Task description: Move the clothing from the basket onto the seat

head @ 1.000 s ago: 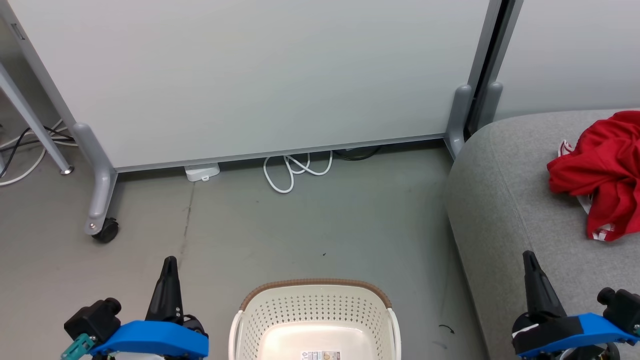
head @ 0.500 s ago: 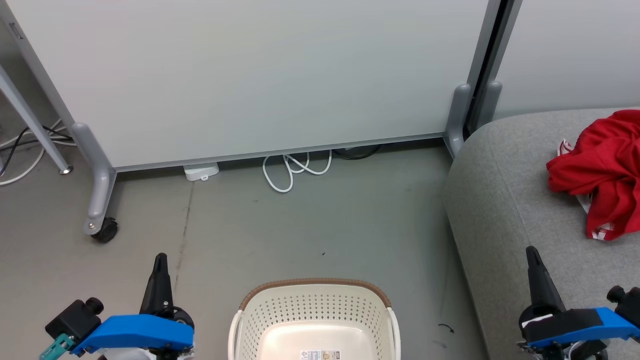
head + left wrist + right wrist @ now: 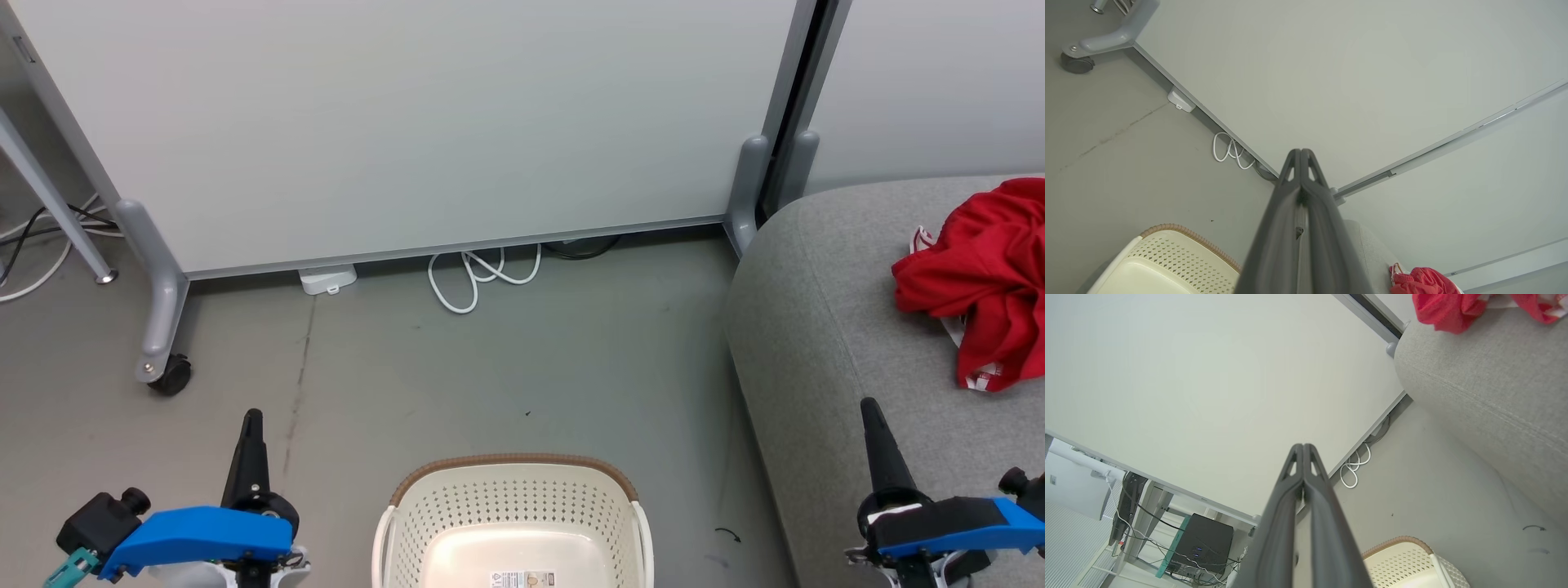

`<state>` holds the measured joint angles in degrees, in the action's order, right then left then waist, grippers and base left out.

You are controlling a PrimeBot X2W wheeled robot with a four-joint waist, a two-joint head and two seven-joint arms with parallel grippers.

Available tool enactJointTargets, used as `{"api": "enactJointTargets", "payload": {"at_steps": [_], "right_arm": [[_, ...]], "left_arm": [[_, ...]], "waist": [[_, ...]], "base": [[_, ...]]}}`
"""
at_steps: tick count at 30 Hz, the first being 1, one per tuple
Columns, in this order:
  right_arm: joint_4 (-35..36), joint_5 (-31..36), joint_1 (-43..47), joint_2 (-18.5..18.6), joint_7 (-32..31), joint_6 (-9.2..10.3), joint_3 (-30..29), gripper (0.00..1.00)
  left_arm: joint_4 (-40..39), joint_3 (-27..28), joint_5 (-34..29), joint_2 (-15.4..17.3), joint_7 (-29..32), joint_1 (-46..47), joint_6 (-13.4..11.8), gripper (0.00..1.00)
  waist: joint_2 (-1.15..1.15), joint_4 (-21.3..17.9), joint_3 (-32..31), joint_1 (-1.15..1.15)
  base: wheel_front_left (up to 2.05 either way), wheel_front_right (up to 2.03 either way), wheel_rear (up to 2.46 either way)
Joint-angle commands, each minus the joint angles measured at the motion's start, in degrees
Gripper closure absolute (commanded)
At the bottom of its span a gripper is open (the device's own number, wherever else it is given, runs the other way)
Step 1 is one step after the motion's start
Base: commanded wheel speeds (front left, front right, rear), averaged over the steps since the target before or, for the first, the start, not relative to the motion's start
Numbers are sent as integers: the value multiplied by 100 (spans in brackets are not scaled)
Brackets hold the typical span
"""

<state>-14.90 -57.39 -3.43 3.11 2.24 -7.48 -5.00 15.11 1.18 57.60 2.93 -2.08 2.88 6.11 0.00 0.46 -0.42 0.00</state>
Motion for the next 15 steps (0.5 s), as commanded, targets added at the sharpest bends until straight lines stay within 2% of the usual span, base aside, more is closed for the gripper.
{"api": "enactJointTargets", "payload": {"at_steps": [1,15], "right_arm": [[79,-196,-154,-2,-45,-1,-20,100],[87,-1050,-201,-9,-271,-1,-57,100]], "left_arm": [[-75,54,171,4,42,178,36,100],[-89,180,1030,1,256,230,68,100]], "waist": [[0,-1,1,0],[0,-10,14,0]], "base": [[0,0,0],[0,0,0]]}}
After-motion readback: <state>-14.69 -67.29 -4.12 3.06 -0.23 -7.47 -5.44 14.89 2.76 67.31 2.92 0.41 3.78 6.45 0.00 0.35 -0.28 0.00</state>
